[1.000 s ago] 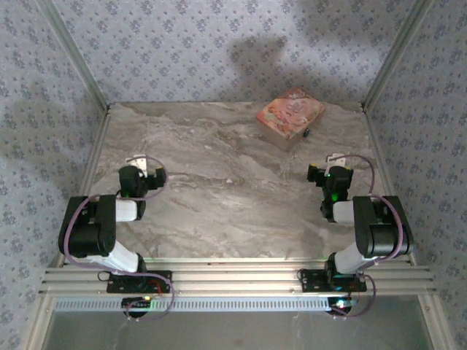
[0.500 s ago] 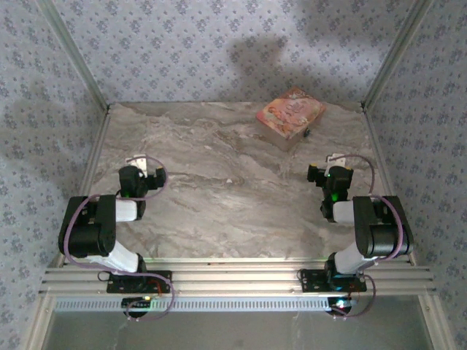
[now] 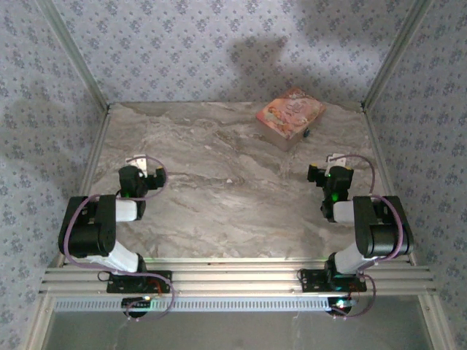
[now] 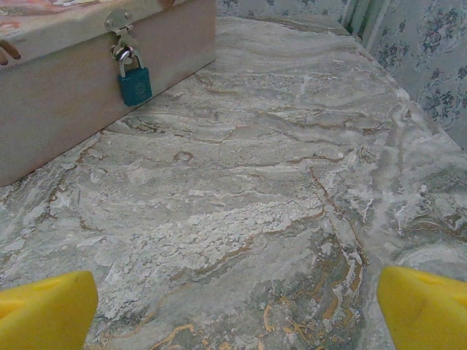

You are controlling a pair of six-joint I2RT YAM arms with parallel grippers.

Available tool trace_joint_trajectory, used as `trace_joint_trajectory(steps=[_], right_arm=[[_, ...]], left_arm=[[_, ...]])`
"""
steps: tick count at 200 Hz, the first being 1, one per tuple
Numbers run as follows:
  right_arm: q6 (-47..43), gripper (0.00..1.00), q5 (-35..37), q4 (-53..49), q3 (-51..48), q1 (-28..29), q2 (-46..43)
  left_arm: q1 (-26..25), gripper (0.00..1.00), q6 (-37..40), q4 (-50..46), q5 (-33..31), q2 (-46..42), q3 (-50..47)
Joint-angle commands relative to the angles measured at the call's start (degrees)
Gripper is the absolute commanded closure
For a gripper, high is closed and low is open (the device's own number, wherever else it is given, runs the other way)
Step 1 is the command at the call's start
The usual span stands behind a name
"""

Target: Unlock the padlock with the key

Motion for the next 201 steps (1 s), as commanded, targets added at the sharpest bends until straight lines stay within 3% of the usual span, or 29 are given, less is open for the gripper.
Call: trace_joint_trajectory(steps=[1, 22, 46, 77, 101, 141, 159, 176, 201], right_arm=[[-0.38, 0.0, -0.68, 0.05, 0.38, -0.36, -0.29], [-0.7, 0.0, -1.87, -5.71, 2.63, -0.47, -2.45], [-1.26, 0.0, -3.46, -22.69, 10.56, -0.38, -7.45], [7.34, 0.0, -3.77, -44.4, 26.17, -0.6, -7.66], [11.37, 0.0, -6.51, -57.91, 43.2, -0.2, 0.12], [13.54, 0.0, -6.06, -71.64, 68.87, 1.11, 16.66], [14.11, 0.01, -6.19, -73.66, 75.67, 1.11, 22.53], [15.17, 0.09, -9.0, -75.34, 82.33, 0.86, 28.53], [15.74, 0.13, -11.01, -78.48, 93.07, 0.49, 36.92]], left_arm=[[0.51, 0.02, 0.53, 1.17, 0.97, -0.65, 1.43], [0.51, 0.02, 0.05, -7.67, -0.08, -3.91, 5.23], [-0.02, 0.02, -1.43, -24.07, -0.56, -7.11, 12.52], [-3.32, 0.02, -8.02, -34.14, -0.03, -8.16, 19.47], [-10.02, 0.08, -14.38, -42.35, 0.21, -4.16, 28.84], [-21.76, 0.15, -21.49, -52.85, 0.2, 8.61, 48.08], [-26.39, 0.17, -24.33, -52.49, 1.47, 14.79, 54.7], [-30.52, 0.17, -24.54, -53.48, 1.7, 21.23, 61.9], [-33.43, 0.17, -25.55, -55.06, 3.86, 29.83, 71.24]])
